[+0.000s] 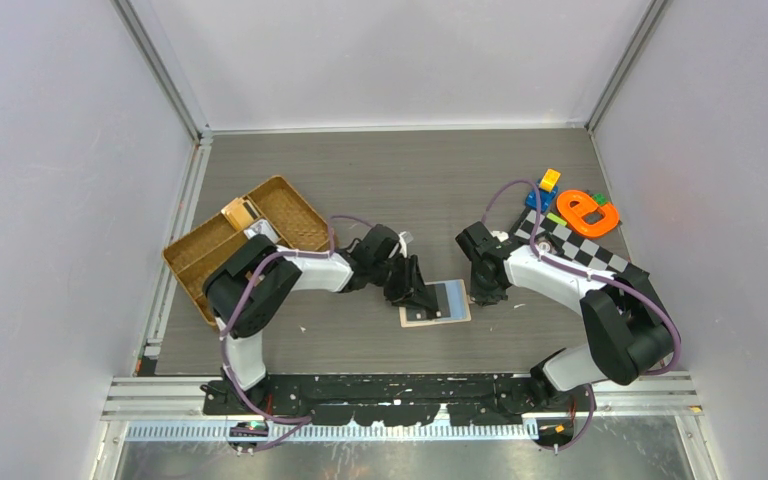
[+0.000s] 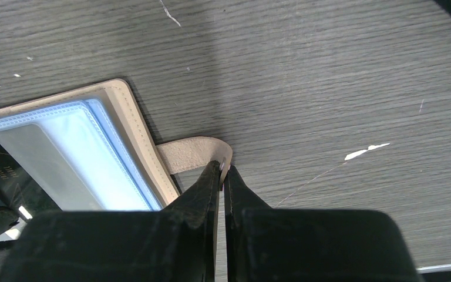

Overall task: Put the credit cards into the card holder
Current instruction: Insert the credit card into the card slot.

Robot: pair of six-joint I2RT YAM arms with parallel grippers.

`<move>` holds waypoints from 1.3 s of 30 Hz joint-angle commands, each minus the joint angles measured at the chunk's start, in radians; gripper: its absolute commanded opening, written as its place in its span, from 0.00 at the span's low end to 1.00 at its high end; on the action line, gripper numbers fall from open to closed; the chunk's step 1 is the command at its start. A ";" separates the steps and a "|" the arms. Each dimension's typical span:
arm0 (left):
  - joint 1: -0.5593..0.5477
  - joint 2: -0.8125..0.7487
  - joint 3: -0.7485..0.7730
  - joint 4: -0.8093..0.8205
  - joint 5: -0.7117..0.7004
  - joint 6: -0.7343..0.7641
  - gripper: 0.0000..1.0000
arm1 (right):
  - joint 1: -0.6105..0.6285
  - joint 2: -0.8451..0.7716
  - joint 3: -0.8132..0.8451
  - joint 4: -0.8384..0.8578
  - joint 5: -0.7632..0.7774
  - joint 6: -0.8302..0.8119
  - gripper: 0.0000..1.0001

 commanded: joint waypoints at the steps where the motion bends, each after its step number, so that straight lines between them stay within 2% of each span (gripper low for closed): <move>1: -0.010 0.038 0.033 0.028 -0.012 0.014 0.35 | 0.001 -0.019 0.018 0.002 0.020 0.003 0.01; 27: -0.055 0.114 0.127 0.100 -0.008 -0.015 0.34 | 0.001 -0.016 0.018 0.007 0.014 0.006 0.00; 33: -0.055 0.071 0.155 -0.003 -0.049 0.043 0.39 | 0.001 -0.033 0.040 -0.026 0.026 0.011 0.01; 35: -0.055 0.042 0.168 -0.078 -0.072 0.076 0.43 | 0.001 -0.042 0.055 -0.044 0.035 0.013 0.05; 39: -0.055 -0.039 0.176 -0.197 -0.125 0.143 0.48 | 0.001 -0.072 0.090 -0.092 0.060 0.017 0.23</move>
